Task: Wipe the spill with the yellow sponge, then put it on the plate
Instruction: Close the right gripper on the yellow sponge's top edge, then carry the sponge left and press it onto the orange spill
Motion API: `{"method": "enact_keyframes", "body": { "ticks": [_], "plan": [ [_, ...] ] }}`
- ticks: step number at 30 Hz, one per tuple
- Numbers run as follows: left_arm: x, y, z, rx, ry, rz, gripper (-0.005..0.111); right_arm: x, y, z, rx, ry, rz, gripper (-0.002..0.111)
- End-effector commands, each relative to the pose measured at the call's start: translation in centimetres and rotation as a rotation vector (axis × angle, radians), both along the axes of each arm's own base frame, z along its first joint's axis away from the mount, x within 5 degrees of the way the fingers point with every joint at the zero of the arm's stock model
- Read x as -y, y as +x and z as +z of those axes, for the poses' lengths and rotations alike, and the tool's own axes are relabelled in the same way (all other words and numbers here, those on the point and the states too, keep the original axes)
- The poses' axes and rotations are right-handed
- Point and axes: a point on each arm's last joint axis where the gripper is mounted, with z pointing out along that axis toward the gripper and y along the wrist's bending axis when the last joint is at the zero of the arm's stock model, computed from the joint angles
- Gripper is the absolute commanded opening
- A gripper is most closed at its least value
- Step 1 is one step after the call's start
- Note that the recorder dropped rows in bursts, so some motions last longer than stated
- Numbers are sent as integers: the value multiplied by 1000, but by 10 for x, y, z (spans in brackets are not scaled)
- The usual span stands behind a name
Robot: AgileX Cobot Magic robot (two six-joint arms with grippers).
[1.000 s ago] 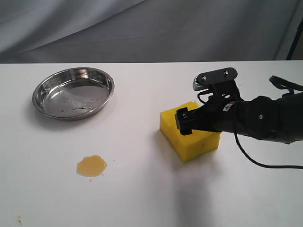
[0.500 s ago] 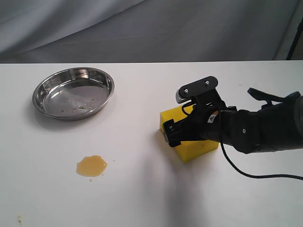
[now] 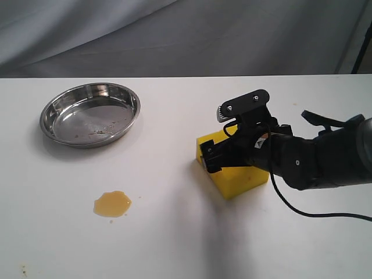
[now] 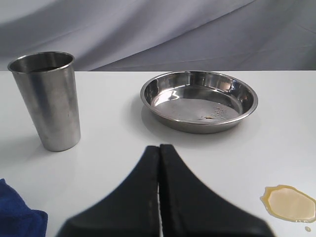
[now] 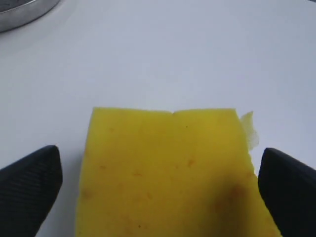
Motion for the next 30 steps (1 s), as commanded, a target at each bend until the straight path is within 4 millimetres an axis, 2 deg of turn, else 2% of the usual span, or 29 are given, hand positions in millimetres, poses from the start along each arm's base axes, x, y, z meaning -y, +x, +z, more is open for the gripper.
{"method": "enact_keyframes", "body": {
  "ticks": [1,6,16,18,19,21,25,26,30],
  "plan": [
    [0,1,-1,2,-6,-5,0,0,1,0,18,-15,11,105],
    [0,1,-1,2,-6,-5,0,4,3,-5,12,-48,-19,105],
    [0,1,-1,2,-4,-6,0,4,0,-31,-79,-102,-3,105],
    [0,1,-1,2,-4,-6,0,4,0,-31,-82,-90,-23,102],
    [0,1,-1,2,-6,-5,0,4,1,-31,-91,-79,-38,94],
    [0,1,-1,2,-6,-5,0,4,1,-31,-95,-73,-50,70],
    [0,1,-1,2,-6,-5,0,4,1,-31,-92,-73,-51,7],
    [0,1,-1,2,-6,-5,0,4,1,-31,-92,-73,-51,1],
    [0,1,-1,2,-2,-6,0,4,2,-24,-75,-63,-49,0]
  ]
}}
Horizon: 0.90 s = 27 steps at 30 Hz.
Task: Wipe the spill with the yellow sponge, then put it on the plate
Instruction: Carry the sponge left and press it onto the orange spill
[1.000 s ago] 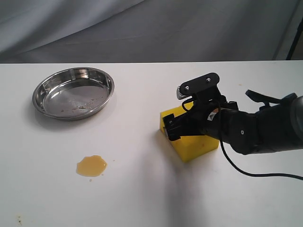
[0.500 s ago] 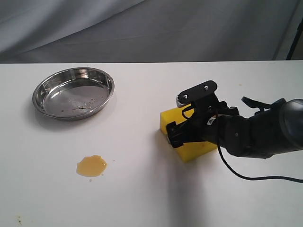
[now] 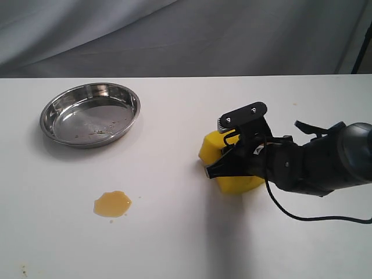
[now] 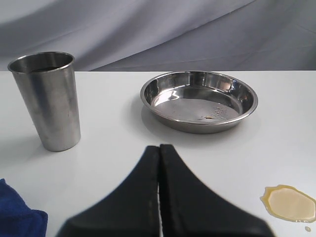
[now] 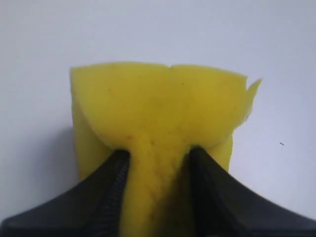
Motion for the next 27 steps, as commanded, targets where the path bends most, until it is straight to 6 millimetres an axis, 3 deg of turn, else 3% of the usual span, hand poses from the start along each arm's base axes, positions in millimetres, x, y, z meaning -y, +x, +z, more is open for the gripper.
{"method": "enact_keyframes", "body": {
  "ticks": [1,8,18,27],
  "plan": [
    [0,1,-1,2,-2,-6,0,0,-2,10,6,19,0,0],
    [0,1,-1,2,-5,-5,0,2,-7,61,105,98,12,0],
    [0,1,-1,2,-5,-5,0,-6,-22,51,-72,88,93,0],
    [0,1,-1,2,-5,-5,0,-37,-40,53,0,23,276,0]
  ]
}}
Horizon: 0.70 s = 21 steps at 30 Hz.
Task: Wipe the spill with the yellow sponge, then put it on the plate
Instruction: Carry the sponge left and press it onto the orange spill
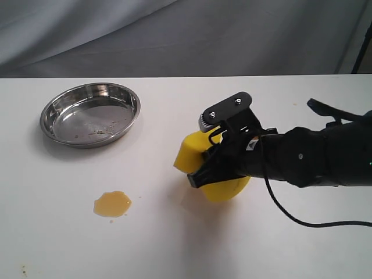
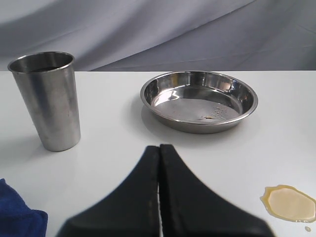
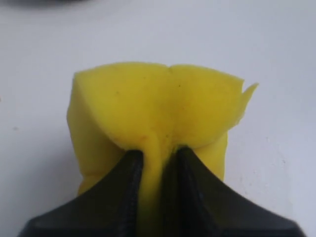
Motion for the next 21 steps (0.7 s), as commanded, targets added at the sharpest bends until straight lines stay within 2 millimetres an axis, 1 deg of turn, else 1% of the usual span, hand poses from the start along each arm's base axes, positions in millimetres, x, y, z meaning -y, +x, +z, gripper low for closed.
{"method": "enact_keyframes", "body": {
  "ticks": [1,6,10,12,14,17,21],
  "plan": [
    [0,1,-1,2,-5,-5,0,-13,-7,4,64,-5,63,0],
    [0,1,-1,2,-5,-5,0,-25,-17,4,69,0,106,0],
    [0,1,-1,2,-3,-6,0,-40,-21,2,86,6,144,0],
    [0,1,-1,2,-3,-6,0,-55,-21,3,78,15,173,0],
    [0,1,-1,2,-3,-6,0,-74,-20,4,70,20,216,0],
    [0,1,-1,2,-3,-6,0,-99,-12,2,32,21,262,0],
    [0,1,-1,2,-6,-5,0,-127,-1,-11,-57,-5,314,0]
  ]
}}
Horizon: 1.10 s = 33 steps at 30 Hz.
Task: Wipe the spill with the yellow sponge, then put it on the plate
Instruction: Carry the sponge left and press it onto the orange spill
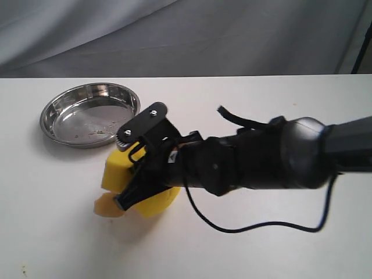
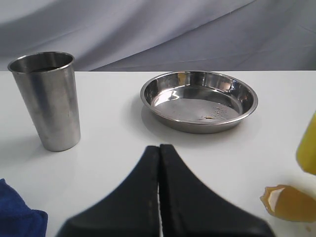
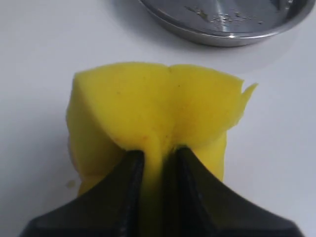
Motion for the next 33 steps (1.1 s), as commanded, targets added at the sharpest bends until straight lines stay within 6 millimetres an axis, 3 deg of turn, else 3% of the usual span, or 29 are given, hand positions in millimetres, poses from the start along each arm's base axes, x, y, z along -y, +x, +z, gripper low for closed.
{"method": "enact_keyframes", "body": {
  "ticks": [1,9,13,23,33],
  "plan": [
    [0,1,-1,2,-6,-5,0,-30,10,-12,-74,-37,64,0],
    [0,1,-1,2,-6,-5,0,-66,12,-28,-76,-40,124,0],
    [0,1,-1,2,-3,-6,0,-74,11,-35,-75,-49,147,0],
    [0,1,-1,2,-3,-6,0,-69,-5,-61,-203,-213,266,0],
    [0,1,-1,2,-6,-5,0,-71,-18,-63,-273,-239,303,0]
  ]
}}
